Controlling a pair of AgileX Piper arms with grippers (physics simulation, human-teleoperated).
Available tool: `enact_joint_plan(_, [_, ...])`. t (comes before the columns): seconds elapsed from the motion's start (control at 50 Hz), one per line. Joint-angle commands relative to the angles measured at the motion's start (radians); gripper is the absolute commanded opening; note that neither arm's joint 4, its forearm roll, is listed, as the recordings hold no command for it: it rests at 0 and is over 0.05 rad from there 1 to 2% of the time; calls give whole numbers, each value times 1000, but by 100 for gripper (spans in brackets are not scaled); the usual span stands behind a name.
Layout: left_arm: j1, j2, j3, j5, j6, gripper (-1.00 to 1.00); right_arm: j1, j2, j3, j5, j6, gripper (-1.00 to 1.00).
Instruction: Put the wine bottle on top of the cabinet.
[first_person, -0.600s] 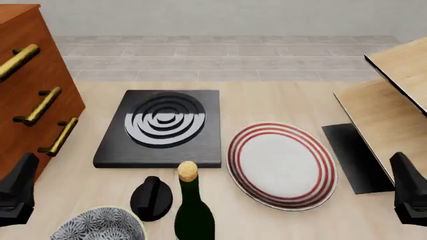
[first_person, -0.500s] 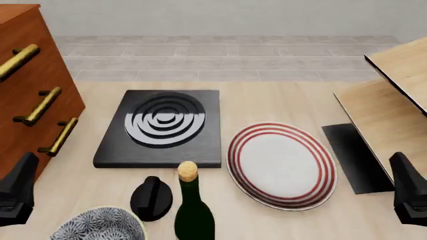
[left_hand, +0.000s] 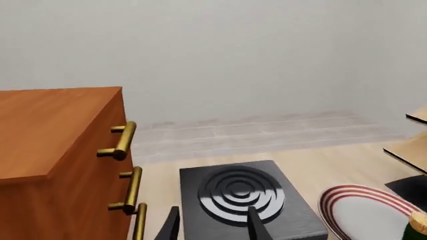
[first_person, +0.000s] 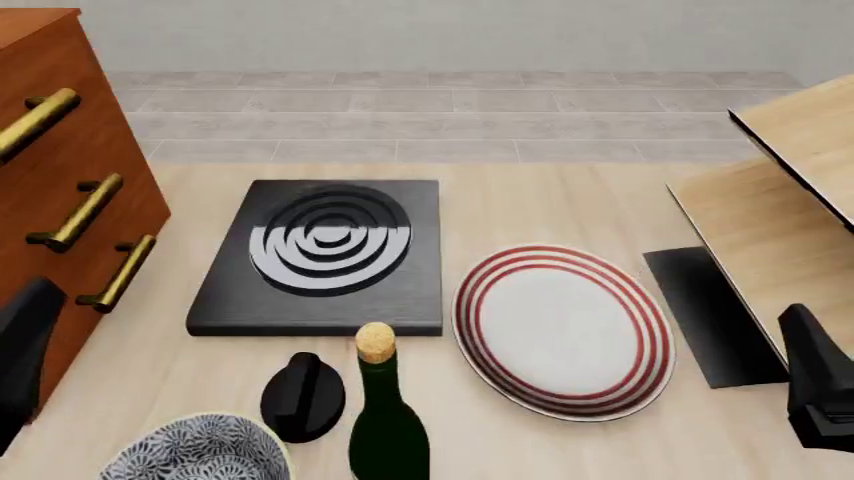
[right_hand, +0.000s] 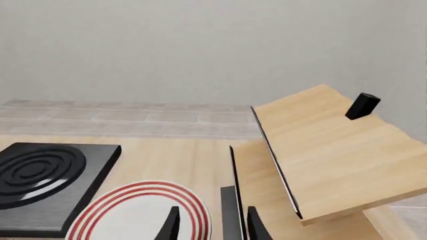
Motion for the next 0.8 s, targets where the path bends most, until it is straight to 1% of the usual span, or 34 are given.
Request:
enact_joint_plan(0.02, [-131,-1,-117,78,19,100,0,-2,-1,2,-2,100])
enact_joint_plan(0.12, [-169,-1,-139,103,13,100,0,-1,-1,1,0,100])
enact_joint_plan(0.24, [-253,-1,-159,134,6,100,0,4,1,-5,0,100])
enact_joint_plan(0.3, [-295,-1,-166,145,19,100,0,1,0,-1,-1,100])
enact_joint_plan(0.42, [-314,-1,-176,157,5,100,0,0,-1,0,-2,100])
enact_joint_plan(0.54, [-359,-1,-183,166,-6,100,0,0,-1,0,-1,100])
enact_joint_plan(0.72, [-447,1,-144,151,-15,100,0,5,0,-6,0,100])
enact_joint_plan(0.8, [-473,2,-121,138,-25,100,0,4,-1,-4,-1,100])
